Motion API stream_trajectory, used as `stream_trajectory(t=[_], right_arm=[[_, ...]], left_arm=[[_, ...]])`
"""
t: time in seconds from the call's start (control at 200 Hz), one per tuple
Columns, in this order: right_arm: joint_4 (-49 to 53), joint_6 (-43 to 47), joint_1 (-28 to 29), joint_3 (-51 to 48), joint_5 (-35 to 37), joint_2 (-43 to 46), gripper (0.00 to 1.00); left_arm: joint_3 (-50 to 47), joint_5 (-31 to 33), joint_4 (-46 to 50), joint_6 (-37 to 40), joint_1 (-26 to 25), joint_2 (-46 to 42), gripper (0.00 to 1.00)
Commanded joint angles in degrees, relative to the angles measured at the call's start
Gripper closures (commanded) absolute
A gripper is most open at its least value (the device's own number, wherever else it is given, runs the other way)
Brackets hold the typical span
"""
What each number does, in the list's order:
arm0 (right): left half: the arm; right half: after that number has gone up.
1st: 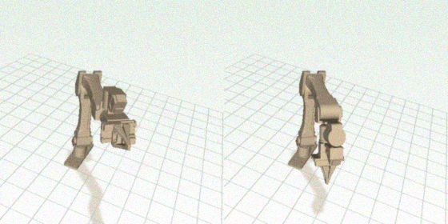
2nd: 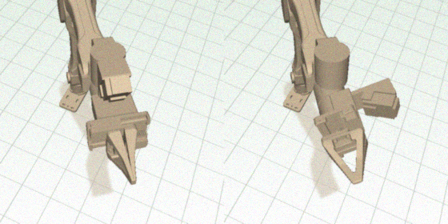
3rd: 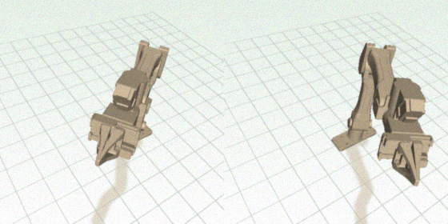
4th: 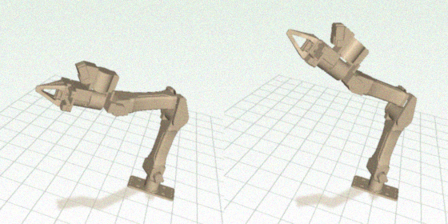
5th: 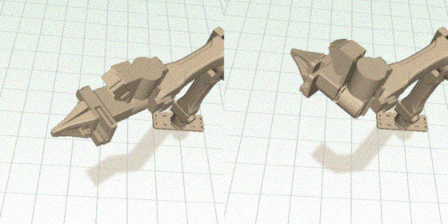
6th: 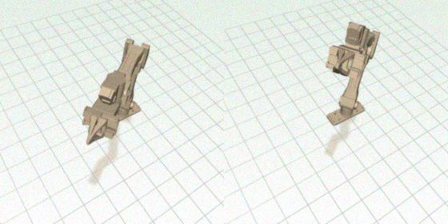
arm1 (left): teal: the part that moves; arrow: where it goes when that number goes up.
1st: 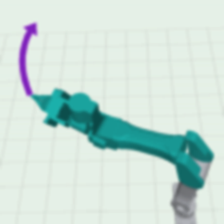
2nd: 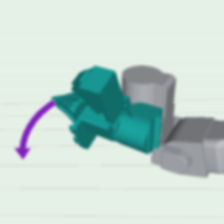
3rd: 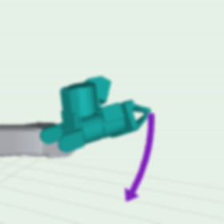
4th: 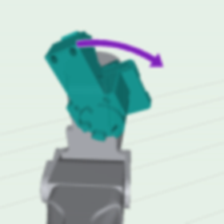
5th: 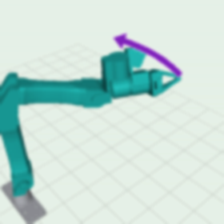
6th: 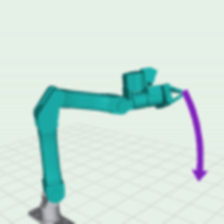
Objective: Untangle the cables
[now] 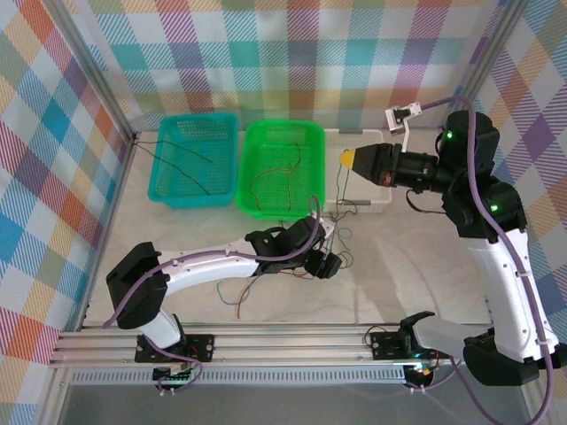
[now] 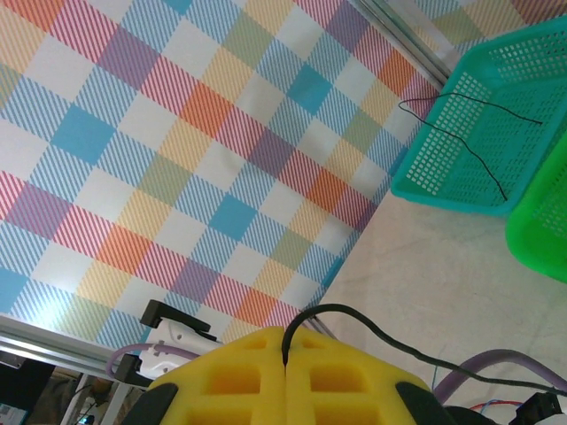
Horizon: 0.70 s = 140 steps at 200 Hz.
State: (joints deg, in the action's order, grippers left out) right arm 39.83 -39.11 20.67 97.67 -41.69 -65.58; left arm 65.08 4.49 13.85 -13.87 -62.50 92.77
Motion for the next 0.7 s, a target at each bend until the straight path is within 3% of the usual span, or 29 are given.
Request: stream_trajectory(t=[0.0, 0.16, 0.4, 0.695], right_arm=[[-2.34, -1.34, 0.34, 0.96, -1.38, 1.44, 1.00], [-4.81, -2.75, 0.34, -0.32, -0.51, 3.48, 1.00], [-9.47, -6.28, 0.32, -2.48, -1.07, 5.77, 1.00], [-11.51, -7.74, 0.34, -4.93, -0.98, 8.07, 1.00]], left_arm=[[1.57, 3.18, 1.30, 2.07, -0.96, 0.70, 0.24], [-0.81, 4.21, -1.46, 1.93, -0.96, -0.04, 0.46], [-6.98, 4.69, -11.28, 0.50, -0.95, -3.37, 0.45], [-9.91, 2.95, -18.61, -0.58, -0.74, -5.23, 0.80]])
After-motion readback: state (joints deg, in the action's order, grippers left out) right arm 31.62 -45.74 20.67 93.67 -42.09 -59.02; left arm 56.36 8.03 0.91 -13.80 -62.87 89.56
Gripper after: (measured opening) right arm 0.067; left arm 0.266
